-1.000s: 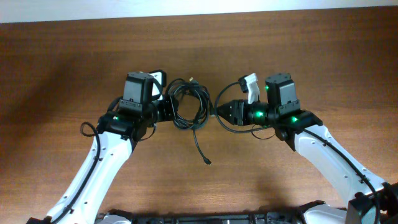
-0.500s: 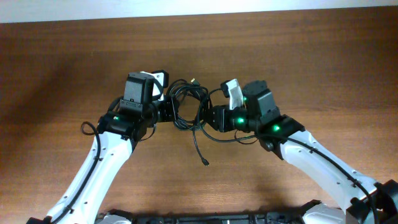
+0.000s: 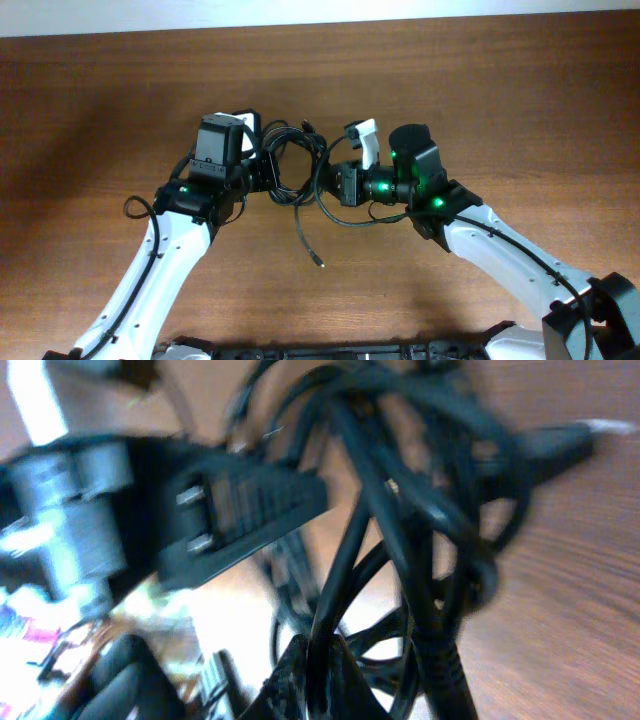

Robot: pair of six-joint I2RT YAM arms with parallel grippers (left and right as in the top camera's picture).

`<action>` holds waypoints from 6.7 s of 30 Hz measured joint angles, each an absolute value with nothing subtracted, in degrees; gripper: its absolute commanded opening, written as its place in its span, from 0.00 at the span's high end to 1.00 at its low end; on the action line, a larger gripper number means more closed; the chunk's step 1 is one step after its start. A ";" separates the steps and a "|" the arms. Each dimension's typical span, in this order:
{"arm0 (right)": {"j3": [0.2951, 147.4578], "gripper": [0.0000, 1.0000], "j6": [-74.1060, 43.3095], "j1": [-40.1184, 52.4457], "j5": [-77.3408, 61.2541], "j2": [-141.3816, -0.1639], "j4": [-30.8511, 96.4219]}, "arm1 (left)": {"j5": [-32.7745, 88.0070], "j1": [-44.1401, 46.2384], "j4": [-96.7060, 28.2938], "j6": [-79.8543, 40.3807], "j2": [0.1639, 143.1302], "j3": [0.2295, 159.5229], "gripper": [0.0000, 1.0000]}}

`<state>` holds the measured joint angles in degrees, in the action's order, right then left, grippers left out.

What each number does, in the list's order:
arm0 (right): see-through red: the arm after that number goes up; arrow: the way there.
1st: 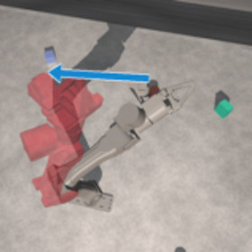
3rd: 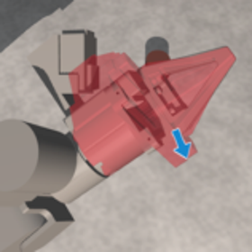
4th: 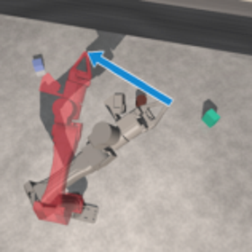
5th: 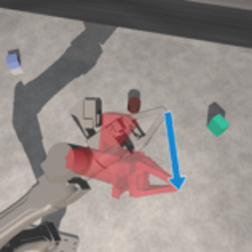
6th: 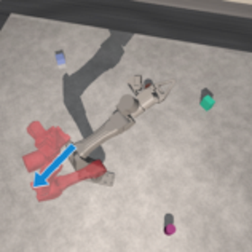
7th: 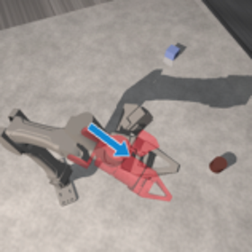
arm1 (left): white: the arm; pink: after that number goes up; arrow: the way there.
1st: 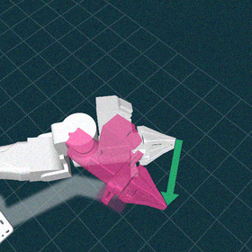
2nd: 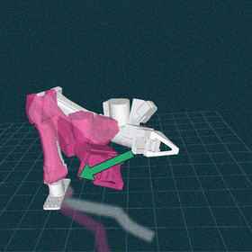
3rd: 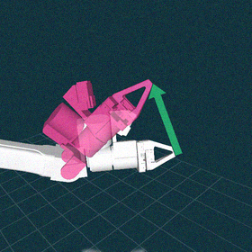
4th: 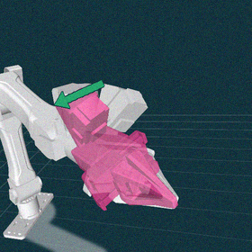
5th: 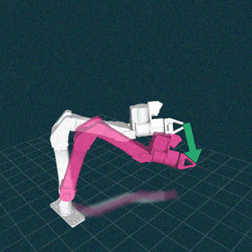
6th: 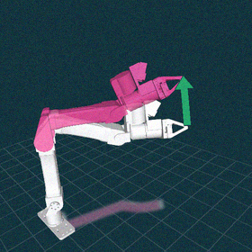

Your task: Untangle cables

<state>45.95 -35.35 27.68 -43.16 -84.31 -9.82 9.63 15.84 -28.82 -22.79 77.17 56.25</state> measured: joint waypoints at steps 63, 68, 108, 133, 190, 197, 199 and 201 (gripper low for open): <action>46.06 0.83 -25.06 35.73 -42.37 -84.51 8.27 | 11.92 7.46 -27.09 -36.12 77.14 56.25 1.00; 46.06 0.96 -24.64 35.73 -42.65 -84.49 8.67 | 11.44 7.46 -27.05 -36.14 77.14 56.25 1.00; 45.95 0.96 -45.69 32.53 -34.44 -84.49 -11.05 | 26.26 14.98 -29.15 -15.70 77.14 56.25 1.00; 46.65 0.11 -46.35 25.19 -37.45 -84.16 -2.55 | 12.91 9.96 -26.98 -41.25 77.36 56.25 0.99; 46.83 0.51 -29.43 34.85 -14.61 -77.43 4.36 | 12.93 18.22 -21.80 -30.83 79.53 56.23 1.00; 46.81 0.37 -30.15 34.85 -6.09 -72.20 14.57 | 11.90 15.73 -21.87 -32.71 79.53 56.23 1.00; 46.81 0.29 -31.64 34.85 -3.75 -72.69 16.86 | 12.69 13.85 -22.52 -37.95 79.53 56.23 1.00; 46.81 0.18 -36.45 34.85 -2.39 -73.84 17.87 | 14.00 10.83 -23.81 -45.50 79.53 56.23 1.00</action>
<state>46.81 -36.45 34.85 -2.39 -73.84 17.87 14.00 10.83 -23.81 -45.50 79.53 56.23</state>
